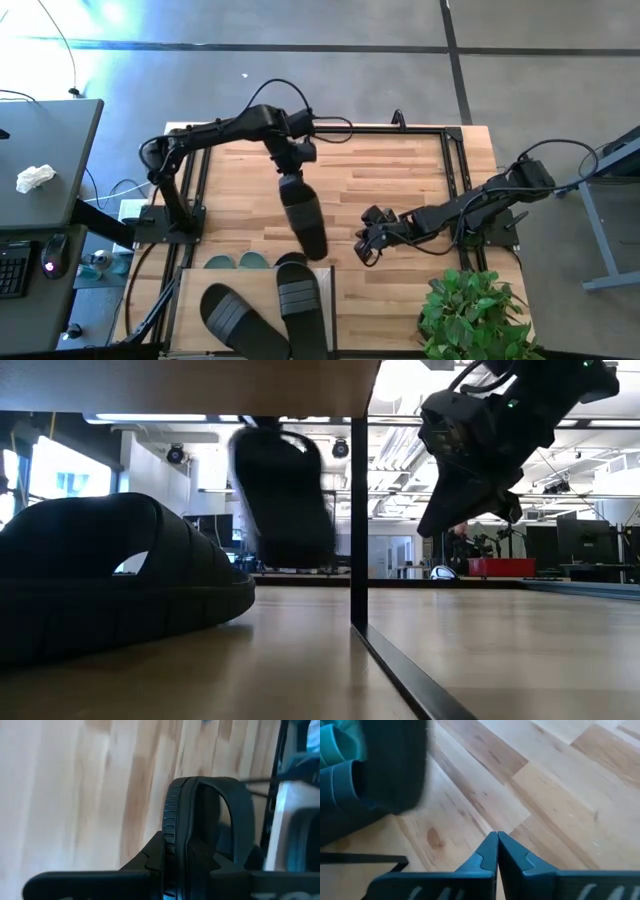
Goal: Pick and place slides into the shelf
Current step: Put the black slipper under the shelf
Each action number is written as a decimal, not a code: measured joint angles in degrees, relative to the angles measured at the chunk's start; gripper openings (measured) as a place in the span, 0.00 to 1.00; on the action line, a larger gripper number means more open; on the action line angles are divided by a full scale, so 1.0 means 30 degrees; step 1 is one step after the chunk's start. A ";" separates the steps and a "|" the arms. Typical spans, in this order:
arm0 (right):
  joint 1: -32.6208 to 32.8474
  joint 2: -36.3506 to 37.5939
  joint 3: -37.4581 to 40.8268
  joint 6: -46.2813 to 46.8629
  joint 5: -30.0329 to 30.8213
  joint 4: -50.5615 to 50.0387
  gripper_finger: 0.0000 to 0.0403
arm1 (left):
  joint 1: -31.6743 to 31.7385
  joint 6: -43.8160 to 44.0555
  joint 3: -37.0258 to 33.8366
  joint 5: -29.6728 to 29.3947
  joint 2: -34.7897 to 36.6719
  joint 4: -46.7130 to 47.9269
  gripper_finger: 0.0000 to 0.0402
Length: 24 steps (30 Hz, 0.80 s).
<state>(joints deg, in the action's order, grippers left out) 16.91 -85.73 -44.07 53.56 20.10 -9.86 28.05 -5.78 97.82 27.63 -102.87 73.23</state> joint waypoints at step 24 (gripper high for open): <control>0.0000 0.0000 -0.0029 -0.0026 0.0157 0.0091 0.00 | -0.2422 -0.1209 0.0052 0.0150 -0.2034 -0.1589 0.08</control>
<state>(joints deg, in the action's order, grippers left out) 16.91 -85.73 -44.16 53.48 20.57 -9.59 20.79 -9.41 97.97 28.08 -108.97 68.46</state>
